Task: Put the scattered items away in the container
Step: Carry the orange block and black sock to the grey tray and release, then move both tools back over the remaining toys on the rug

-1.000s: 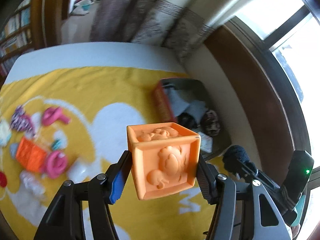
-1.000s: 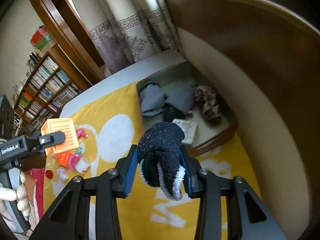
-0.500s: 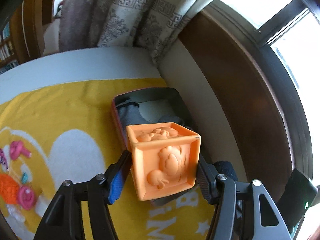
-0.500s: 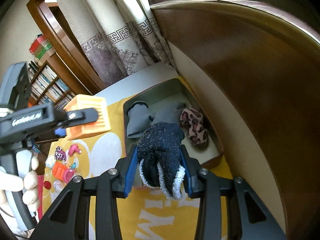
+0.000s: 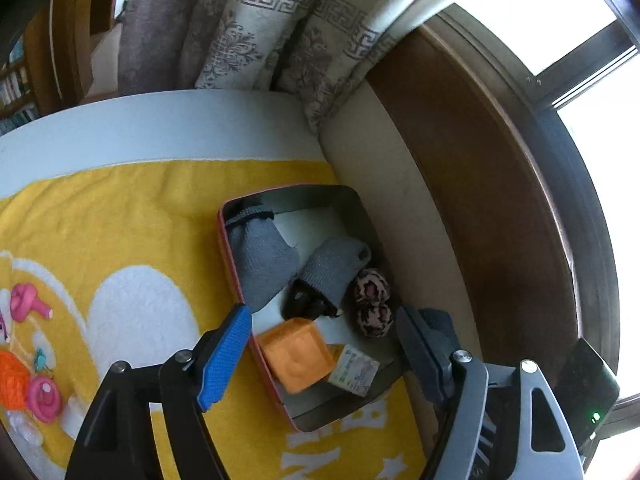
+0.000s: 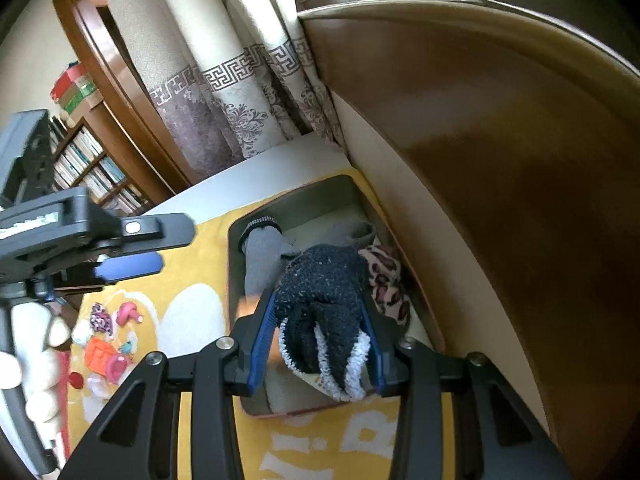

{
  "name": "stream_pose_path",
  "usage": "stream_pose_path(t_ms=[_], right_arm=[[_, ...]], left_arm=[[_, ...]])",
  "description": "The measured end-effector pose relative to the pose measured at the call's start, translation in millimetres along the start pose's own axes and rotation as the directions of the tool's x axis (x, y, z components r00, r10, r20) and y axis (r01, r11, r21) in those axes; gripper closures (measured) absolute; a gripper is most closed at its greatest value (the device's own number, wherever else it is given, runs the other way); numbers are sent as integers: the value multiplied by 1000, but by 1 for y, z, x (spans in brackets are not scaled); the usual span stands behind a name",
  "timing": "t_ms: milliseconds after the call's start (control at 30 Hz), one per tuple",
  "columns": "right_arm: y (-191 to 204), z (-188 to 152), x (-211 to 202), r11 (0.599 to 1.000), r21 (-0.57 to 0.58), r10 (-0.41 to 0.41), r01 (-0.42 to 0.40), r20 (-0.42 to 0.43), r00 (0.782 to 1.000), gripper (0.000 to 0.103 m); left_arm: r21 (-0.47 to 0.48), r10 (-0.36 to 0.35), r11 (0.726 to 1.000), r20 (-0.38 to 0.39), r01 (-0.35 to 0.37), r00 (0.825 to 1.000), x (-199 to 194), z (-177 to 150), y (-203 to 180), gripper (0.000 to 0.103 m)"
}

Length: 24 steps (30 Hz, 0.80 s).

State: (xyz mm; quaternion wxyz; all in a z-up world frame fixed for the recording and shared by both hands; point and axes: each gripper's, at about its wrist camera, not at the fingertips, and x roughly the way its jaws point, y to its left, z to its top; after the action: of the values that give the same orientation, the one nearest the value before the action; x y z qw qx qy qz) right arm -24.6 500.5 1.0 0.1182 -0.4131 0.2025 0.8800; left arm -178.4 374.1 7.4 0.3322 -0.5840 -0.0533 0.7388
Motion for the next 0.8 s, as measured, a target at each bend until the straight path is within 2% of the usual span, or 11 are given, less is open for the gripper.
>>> stream_pose_path(t_ms=[233, 367, 500, 800], right_arm=[[10, 8, 10, 998, -53, -15, 15, 6, 1000, 55], [10, 6, 7, 999, -40, -22, 23, 22, 1000, 35], [11, 2, -2, 999, -31, -31, 32, 49, 998, 27], [30, -16, -14, 1000, -3, -18, 18, 40, 999, 27]], left_arm=[[-56, 25, 998, 22, -24, 999, -25, -18, 27, 27], [-105, 46, 994, 31, -43, 998, -36, -31, 50, 27], [-147, 58, 988, 49, -50, 997, -51, -44, 72, 27], [-203, 95, 976, 85, -76, 992, -85, -69, 116, 27]])
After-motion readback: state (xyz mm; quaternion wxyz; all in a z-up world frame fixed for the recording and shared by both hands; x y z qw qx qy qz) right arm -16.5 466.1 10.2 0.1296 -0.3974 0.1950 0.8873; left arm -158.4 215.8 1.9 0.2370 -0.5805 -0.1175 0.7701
